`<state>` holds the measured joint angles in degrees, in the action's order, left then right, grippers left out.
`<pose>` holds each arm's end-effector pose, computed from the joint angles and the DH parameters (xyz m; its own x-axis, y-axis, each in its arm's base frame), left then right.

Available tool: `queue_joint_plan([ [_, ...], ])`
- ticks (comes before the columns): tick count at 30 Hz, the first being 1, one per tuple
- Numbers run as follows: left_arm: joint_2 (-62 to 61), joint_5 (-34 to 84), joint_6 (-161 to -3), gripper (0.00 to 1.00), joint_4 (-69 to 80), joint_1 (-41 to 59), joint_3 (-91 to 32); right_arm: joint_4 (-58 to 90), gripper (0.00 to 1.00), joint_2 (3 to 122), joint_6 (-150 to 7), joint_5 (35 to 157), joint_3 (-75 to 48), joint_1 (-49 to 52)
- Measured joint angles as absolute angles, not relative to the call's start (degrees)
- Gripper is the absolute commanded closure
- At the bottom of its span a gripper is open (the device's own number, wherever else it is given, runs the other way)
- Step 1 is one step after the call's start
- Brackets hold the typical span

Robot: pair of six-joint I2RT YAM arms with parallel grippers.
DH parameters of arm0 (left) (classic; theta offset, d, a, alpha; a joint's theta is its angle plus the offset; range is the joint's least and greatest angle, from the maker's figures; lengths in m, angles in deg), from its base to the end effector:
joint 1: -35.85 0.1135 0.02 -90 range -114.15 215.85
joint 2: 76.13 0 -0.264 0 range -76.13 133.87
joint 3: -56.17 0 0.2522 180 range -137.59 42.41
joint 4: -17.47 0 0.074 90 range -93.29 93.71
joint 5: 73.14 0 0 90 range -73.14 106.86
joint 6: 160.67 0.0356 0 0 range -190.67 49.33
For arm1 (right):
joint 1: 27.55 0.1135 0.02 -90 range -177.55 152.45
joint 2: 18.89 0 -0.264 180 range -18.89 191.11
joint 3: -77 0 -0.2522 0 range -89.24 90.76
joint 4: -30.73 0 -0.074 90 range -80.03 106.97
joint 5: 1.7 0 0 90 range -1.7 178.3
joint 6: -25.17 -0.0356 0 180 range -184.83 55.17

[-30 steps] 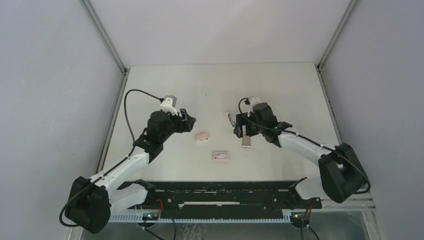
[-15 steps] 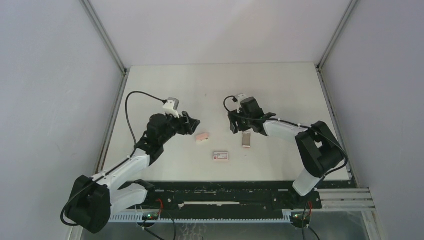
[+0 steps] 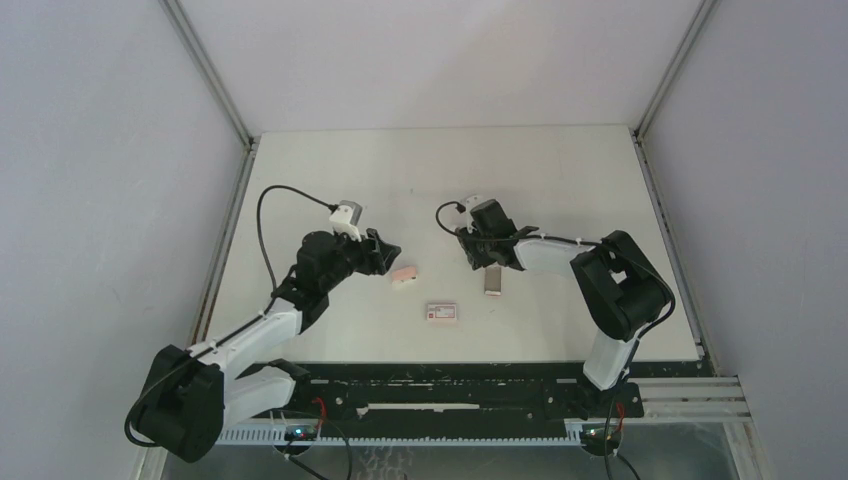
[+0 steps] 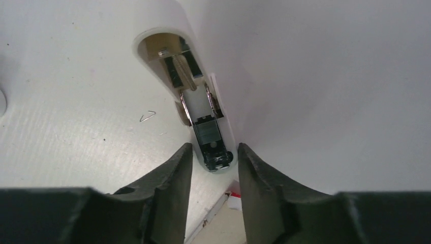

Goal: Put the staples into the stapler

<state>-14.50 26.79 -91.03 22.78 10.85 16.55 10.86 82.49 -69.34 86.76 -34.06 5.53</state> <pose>0.2084 -0.1040 0.2199 -0.4411 -0.1725 -0.8807 0.4400 0.8138 -0.3797 0.2954 0.1913 0.1503 -0.7028 -0.3640 -0.6112 -0.4781 0.8779 0.0269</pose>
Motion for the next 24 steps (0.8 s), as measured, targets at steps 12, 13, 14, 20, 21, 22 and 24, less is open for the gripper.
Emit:
queue_joint_plan([
  [12,-9.9,32.2,-90.6,0.37,22.9,10.9,16.5,12.2,1.00,81.7,-65.8,88.3,-35.5,10.3],
  [13,-9.4,32.8,-90.7,0.36,23.0,10.9,16.5,12.2,1.00,80.9,-65.8,88.7,-36.4,11.2],
  [14,-8.9,33.3,-90.7,0.37,23.1,10.8,16.5,12.3,1.00,80.0,-65.7,89.0,-37.4,12.0],
  [20,-6.4,35.3,-91.2,0.36,24.6,9.3,16.5,12.7,1.00,75.2,-65.6,92.2,-42.9,16.2],
  [21,-5.9,35.7,-91.4,0.36,24.9,9.0,16.4,13.0,1.00,74.9,-65.6,92.7,-43.4,16.8],
  [22,-5.4,36.1,-91.6,0.36,25.2,8.5,16.3,13.4,1.00,74.8,-65.2,92.8,-43.8,17.3],
  [24,-4.4,36.7,-92.0,0.36,25.8,7.3,16.2,14.1,0.97,74.6,-65.1,93.3,-44.2,17.8],
])
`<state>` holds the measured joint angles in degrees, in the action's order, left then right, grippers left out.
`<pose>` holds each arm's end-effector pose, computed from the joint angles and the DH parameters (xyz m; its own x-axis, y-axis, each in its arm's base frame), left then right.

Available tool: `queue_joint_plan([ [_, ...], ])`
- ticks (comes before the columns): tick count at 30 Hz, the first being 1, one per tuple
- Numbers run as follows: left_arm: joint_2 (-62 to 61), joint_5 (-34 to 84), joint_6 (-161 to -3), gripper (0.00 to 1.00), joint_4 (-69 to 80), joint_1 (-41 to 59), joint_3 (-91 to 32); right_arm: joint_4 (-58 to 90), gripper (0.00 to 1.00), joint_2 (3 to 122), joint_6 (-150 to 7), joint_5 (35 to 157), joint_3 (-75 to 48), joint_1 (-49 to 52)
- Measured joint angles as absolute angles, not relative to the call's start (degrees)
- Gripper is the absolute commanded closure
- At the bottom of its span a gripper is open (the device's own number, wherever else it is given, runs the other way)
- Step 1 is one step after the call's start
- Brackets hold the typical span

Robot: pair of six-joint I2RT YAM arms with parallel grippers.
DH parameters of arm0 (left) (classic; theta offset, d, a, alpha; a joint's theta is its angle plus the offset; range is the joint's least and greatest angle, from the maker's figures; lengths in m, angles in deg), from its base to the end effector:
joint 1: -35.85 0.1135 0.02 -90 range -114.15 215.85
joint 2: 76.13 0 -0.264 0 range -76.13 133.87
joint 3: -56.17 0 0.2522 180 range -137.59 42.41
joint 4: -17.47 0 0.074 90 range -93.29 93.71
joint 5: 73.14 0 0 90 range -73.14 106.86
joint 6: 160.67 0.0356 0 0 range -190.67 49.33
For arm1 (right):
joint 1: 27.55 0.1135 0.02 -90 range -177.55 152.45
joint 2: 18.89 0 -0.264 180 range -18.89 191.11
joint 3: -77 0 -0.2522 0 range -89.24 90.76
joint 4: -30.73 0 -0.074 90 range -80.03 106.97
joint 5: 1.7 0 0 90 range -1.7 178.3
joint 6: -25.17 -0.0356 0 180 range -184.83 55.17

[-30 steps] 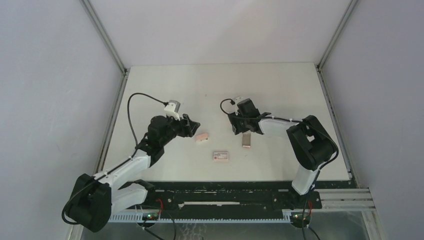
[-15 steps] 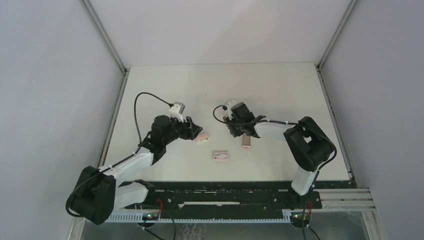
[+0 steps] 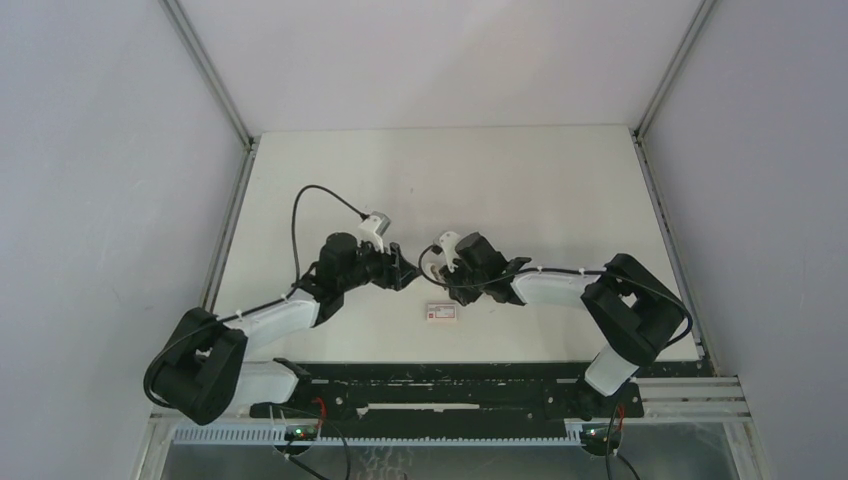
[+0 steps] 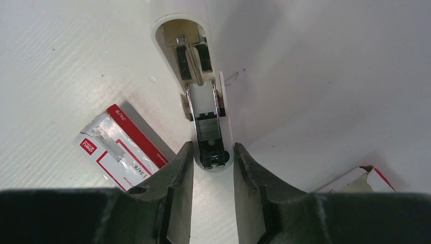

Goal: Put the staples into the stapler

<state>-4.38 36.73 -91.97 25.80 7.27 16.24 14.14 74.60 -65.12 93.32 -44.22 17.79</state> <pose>0.2139 -0.1303 0.1884 -0.5890 -0.0682 -0.8053 0.5471 0.6998 -0.4594 0.2170 0.2240 0.1480 -0.5523 -0.5518 -0.6249 -0.7442 0.6641 0.0715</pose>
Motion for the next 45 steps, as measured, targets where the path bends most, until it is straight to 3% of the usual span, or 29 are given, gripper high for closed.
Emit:
queue_joint_plan([
  [3,-2.5,38.1,-92.4,0.36,26.2,5.1,15.7,15.0,0.72,74.4,-65.2,93.1,-44.7,18.1],
  [5,-1.1,39.1,-92.9,0.36,27.1,4.2,15.4,15.7,0.61,73.9,-65.5,92.7,-45.5,18.3],
  [12,2.5,40.2,-94.3,0.36,29.1,2.5,13.7,17.2,0.47,66.1,-70.5,91.1,-50.4,18.7],
  [20,2.5,37.5,-95.6,0.35,29.4,2.3,13.7,16.7,0.48,56.5,-88.0,90.2,-54.2,17.6],
  [28,4.6,36.8,-96.5,0.35,29.3,2.2,13.5,14.7,0.54,57.8,-106.4,89.7,-54.5,16.4],
  [45,9.6,38.6,-96.6,0.37,29.3,1.1,9.6,16.9,0.58,65.3,-113.5,87.7,-54.8,16.3],
])
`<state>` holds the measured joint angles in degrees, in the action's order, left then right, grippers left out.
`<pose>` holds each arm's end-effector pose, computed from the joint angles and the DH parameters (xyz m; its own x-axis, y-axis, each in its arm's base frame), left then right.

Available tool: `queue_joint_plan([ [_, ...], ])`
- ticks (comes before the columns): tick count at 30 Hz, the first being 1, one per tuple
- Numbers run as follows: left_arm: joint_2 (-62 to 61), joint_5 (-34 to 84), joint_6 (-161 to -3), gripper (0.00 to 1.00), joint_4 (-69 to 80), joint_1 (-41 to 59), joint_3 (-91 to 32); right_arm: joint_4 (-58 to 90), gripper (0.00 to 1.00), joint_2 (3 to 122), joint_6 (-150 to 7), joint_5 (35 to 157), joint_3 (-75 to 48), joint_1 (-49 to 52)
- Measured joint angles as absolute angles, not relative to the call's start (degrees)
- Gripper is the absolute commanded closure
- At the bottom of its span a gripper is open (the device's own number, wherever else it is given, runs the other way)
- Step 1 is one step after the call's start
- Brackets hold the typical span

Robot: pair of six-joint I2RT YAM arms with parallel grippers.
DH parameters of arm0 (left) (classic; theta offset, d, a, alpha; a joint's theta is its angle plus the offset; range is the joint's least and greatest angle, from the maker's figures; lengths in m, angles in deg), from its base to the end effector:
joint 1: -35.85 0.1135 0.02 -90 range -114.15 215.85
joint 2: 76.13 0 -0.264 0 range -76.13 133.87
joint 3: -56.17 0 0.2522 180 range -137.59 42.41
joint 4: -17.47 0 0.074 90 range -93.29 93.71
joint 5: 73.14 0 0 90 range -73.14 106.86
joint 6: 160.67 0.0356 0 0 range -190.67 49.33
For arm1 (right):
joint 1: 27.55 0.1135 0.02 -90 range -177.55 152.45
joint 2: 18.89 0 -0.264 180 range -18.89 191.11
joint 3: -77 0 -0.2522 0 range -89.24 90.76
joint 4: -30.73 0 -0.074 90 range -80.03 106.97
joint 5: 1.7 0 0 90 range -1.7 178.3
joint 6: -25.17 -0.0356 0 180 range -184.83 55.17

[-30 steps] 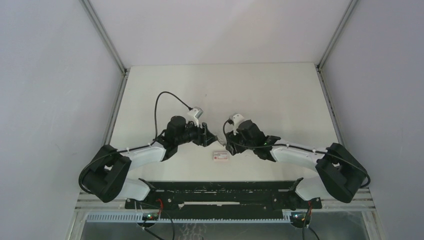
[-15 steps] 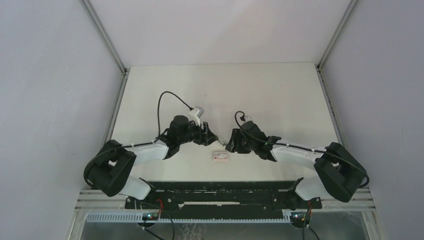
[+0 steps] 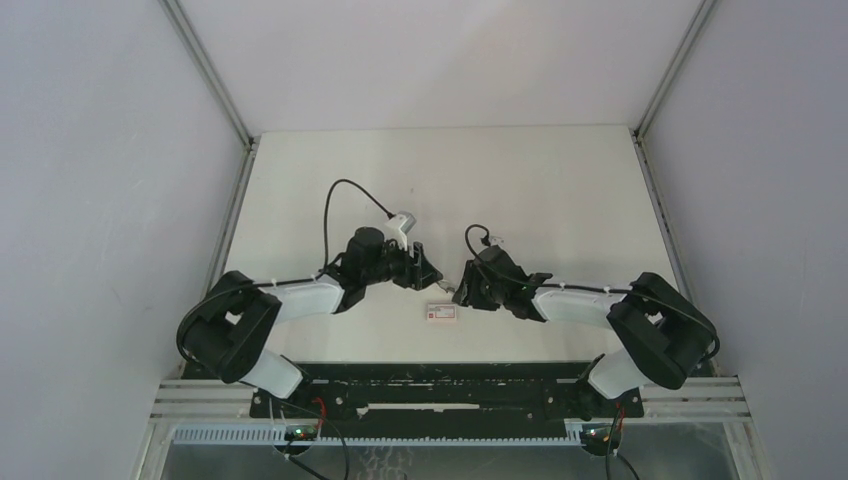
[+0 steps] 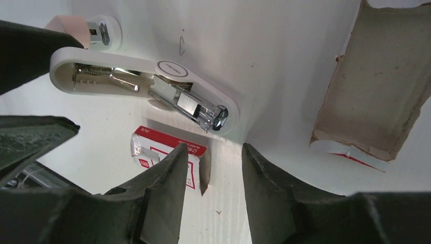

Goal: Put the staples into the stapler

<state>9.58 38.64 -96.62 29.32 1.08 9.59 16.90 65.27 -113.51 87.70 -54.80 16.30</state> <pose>0.2315 -0.1768 0.1685 -0.6888 -0.0165 -0.7247 0.5550 0.6312 -0.5418 0.1936 0.1854 0.1443 -0.8802 0.1958 -0.4323 -0.0405 0.8766 0.4796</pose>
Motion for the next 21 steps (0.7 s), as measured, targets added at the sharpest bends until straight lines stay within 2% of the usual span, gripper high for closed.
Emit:
queue_joint_plan([
  [21,10.2,39.6,-97.1,0.38,29.3,-3.5,8.1,22.1,0.70,68.4,-113.2,86.7,-54.7,16.0],
])
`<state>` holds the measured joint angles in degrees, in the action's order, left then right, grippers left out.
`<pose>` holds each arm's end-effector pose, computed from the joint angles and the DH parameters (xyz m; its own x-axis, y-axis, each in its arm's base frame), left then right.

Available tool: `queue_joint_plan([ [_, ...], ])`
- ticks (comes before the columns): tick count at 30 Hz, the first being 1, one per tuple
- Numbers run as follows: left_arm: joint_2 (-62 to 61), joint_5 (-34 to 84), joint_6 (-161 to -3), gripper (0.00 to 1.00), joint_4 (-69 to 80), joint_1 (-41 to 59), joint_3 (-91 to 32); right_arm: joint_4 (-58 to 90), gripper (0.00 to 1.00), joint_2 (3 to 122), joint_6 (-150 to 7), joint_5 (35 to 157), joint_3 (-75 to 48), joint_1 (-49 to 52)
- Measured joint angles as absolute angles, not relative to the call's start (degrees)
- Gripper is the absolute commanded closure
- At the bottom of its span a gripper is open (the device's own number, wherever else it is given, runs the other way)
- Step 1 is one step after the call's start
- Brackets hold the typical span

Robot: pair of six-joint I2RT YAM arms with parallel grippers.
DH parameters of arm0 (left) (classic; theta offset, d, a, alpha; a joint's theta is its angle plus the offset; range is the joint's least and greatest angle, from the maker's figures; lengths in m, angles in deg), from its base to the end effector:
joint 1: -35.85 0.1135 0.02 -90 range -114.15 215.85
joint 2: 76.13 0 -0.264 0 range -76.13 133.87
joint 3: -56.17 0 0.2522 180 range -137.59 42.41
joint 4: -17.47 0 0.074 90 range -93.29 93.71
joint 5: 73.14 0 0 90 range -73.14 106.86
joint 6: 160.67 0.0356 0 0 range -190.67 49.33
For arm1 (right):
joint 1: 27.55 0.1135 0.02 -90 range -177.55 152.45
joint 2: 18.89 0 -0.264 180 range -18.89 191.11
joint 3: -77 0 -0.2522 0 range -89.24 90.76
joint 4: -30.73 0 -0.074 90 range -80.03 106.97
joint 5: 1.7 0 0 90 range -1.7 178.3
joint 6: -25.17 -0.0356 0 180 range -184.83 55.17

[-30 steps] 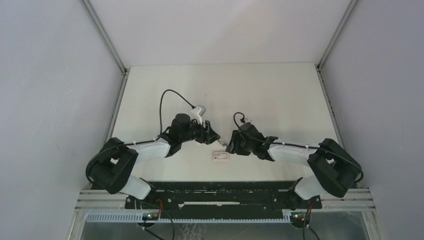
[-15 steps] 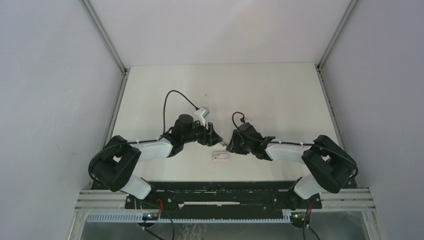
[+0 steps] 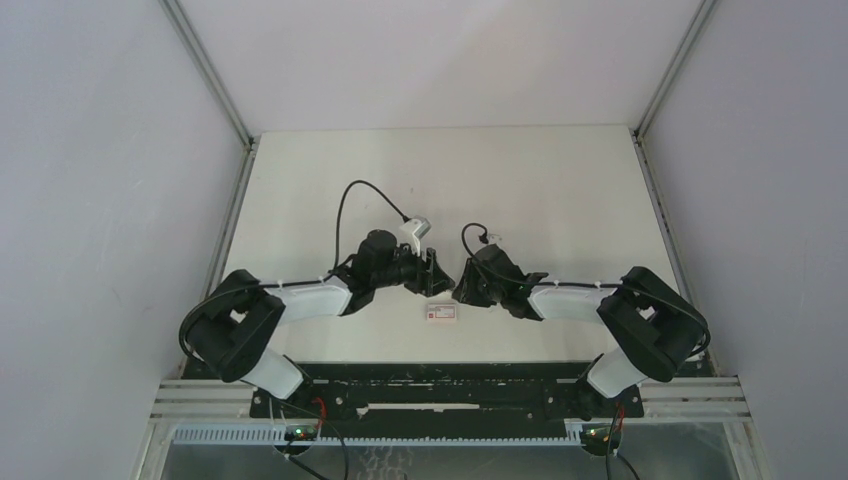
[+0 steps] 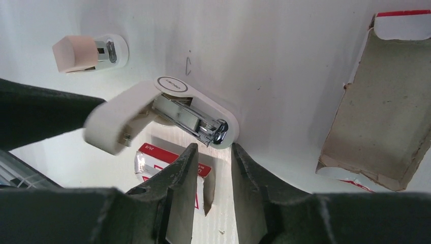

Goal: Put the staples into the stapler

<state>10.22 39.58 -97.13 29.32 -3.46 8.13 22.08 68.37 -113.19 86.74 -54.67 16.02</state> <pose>0.2209 -0.1986 0.1730 -0.6882 0.0323 -0.7248 0.6090 0.5686 -0.5530 0.2017 0.1906 0.1378 -0.8603 0.2126 -0.4632 -0.0492 0.8699 0.4908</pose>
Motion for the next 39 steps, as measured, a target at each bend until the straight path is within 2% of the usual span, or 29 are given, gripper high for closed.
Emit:
queue_joint_plan([
  [9,12.5,40.5,-98.3,0.38,29.8,-6.4,6.8,22.7,0.68,68.6,-111.9,86.6,-54.7,16.0],
  [16,9.1,39.2,-95.8,0.34,29.4,-6.4,7.0,19.7,0.51,65.2,-107.2,85.8,-54.7,16.6],
  [24,1.8,38.1,-85.4,0.31,26.6,-4.6,6.8,15.2,0.40,50.3,-98.9,86.1,-55.8,16.2],
  [30,4.4,39.5,-75.2,0.31,22.6,-4.2,6.8,14.2,0.40,42.7,-93.9,90.4,-59.3,10.3],
  [39,12.8,40.0,-67.4,0.31,19.7,-4.4,2.6,14.6,0.39,40.6,-91.2,99.4,-64.4,-0.5],
])
